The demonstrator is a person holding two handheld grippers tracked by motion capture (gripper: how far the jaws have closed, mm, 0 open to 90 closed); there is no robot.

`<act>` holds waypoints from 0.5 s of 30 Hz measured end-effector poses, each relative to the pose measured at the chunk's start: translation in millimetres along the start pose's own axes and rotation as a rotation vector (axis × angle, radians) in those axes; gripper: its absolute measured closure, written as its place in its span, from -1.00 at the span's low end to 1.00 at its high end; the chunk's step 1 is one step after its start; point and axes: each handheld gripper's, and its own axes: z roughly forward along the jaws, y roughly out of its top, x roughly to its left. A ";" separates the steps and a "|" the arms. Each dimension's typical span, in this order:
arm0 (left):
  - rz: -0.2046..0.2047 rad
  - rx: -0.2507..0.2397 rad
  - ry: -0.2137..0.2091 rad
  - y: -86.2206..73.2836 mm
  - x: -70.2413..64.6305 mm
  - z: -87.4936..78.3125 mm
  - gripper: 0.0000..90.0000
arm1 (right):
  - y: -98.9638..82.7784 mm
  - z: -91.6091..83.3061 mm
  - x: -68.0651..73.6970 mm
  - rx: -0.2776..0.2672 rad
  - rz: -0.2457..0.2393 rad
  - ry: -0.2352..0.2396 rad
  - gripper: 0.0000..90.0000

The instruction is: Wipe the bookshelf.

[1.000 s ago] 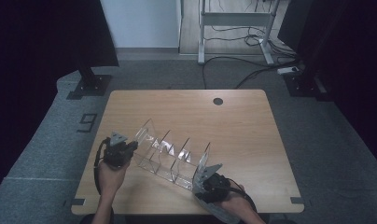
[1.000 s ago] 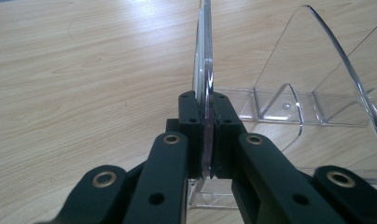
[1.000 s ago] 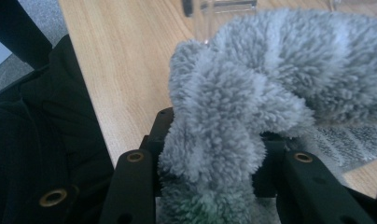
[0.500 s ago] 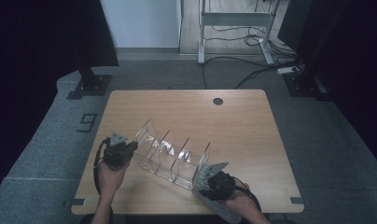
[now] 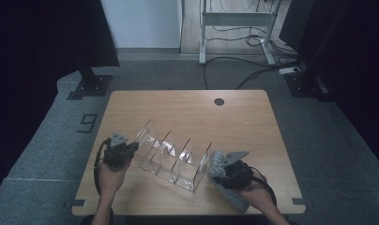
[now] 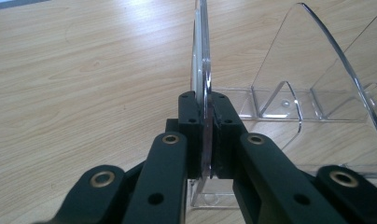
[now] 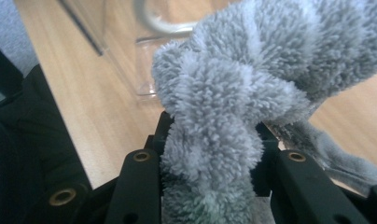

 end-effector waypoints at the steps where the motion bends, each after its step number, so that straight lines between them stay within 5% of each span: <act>1: 0.001 0.000 0.000 0.0 0.0 0.0 0.89 | 0.6 -3.7 -2.6 -0.005 0.004 -0.006 0.41; 15: 0.004 0.000 -0.002 -0.1 0.3 0.0 0.89 | 0.5 -48.2 -42.6 -0.061 0.072 -0.129 0.41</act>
